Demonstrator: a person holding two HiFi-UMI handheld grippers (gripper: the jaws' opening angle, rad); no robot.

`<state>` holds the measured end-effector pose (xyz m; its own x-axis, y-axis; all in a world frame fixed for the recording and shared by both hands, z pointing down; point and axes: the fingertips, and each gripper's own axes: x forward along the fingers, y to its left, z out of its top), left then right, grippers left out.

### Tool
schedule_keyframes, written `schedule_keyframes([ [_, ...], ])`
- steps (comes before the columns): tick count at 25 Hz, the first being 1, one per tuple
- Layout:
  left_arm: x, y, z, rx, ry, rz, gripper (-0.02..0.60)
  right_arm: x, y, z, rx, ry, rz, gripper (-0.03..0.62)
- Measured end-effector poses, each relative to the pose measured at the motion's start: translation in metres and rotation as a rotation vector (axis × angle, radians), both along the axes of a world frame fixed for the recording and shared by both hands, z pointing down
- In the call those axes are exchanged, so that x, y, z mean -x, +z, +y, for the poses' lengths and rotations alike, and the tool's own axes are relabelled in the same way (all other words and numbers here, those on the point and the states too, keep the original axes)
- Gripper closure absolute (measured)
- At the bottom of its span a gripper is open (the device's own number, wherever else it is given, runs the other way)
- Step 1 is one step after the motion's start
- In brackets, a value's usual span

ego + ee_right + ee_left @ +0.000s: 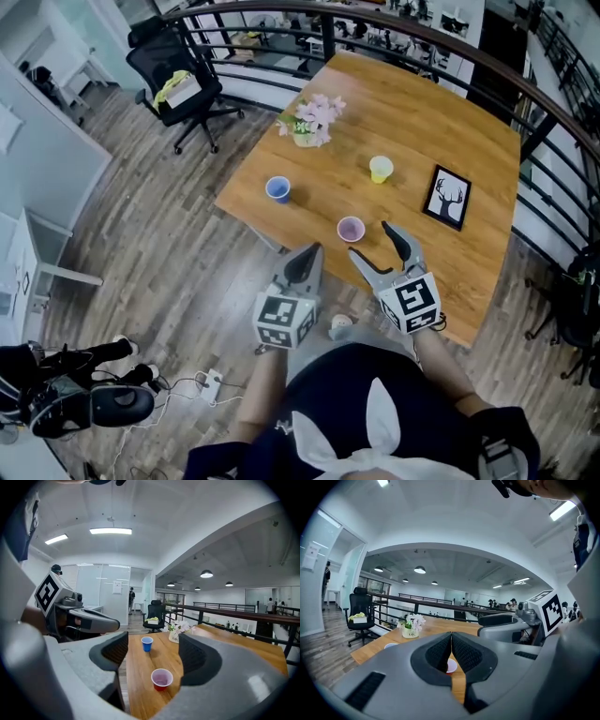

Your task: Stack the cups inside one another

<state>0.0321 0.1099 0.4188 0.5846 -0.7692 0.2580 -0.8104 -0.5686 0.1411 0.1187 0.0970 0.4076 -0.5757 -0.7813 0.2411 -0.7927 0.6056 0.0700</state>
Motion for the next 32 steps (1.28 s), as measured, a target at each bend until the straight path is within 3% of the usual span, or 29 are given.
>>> schedule_keyframes([
  [12,0.005,0.035,-0.028,0.091,-0.006,-0.030,0.563,0.009,0.056,-0.032,0.115,-0.033,0.015,0.224],
  [20,0.010,0.052,-0.062,0.145,0.040,-0.047,0.563,0.008,0.111,-0.057,0.256,0.023,0.051,0.224],
  [32,0.022,0.083,-0.096,0.236,0.094,-0.072,0.563,0.010,0.184,-0.084,0.390,0.078,0.127,0.224],
])
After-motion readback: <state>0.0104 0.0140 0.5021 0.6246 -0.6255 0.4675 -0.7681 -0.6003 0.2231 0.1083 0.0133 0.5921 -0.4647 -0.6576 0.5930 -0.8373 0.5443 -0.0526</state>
